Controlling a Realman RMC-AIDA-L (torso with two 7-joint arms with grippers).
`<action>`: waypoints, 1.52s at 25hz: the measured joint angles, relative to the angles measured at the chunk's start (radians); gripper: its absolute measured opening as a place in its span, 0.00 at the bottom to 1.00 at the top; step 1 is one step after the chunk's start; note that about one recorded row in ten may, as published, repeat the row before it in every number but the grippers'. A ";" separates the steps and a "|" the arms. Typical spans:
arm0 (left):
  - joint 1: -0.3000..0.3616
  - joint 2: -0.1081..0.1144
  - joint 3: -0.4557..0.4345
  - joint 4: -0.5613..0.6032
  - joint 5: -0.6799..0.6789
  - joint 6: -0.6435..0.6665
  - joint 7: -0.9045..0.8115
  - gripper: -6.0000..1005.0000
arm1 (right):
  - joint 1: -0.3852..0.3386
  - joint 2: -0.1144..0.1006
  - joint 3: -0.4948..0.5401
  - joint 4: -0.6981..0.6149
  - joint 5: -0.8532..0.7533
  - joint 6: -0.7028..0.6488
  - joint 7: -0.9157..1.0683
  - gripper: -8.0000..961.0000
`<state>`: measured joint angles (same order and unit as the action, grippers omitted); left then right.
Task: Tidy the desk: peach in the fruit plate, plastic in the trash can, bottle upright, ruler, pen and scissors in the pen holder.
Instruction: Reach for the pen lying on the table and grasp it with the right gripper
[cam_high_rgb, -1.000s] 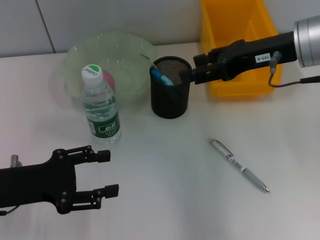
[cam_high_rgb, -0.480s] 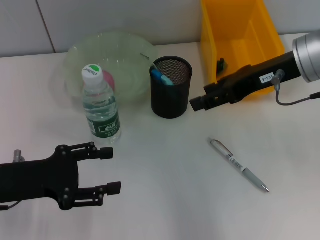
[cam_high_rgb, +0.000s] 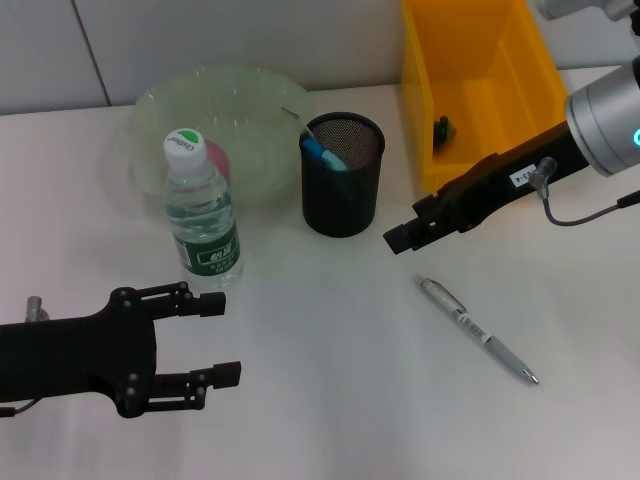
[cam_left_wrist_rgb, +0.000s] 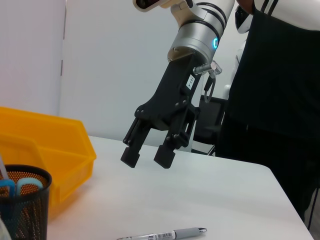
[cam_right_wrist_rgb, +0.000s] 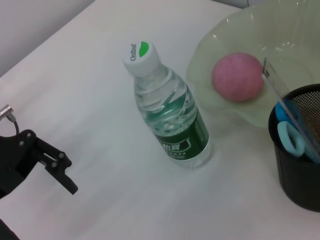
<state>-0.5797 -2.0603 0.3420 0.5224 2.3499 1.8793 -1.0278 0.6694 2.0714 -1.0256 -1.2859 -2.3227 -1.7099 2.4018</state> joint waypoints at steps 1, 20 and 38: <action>0.000 0.000 0.000 0.000 0.000 0.000 0.000 0.76 | 0.000 0.000 0.000 0.000 0.000 0.001 0.000 0.74; 0.001 -0.001 0.000 0.006 -0.004 -0.005 -0.006 0.76 | 0.009 0.001 -0.001 0.000 -0.002 -0.003 0.002 0.74; 0.007 -0.003 0.000 0.005 0.000 -0.005 -0.008 0.76 | 0.015 0.003 -0.047 0.002 -0.060 -0.014 0.019 0.74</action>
<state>-0.5723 -2.0632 0.3421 0.5276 2.3501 1.8746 -1.0355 0.6845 2.0743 -1.0728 -1.2839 -2.3826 -1.7237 2.4209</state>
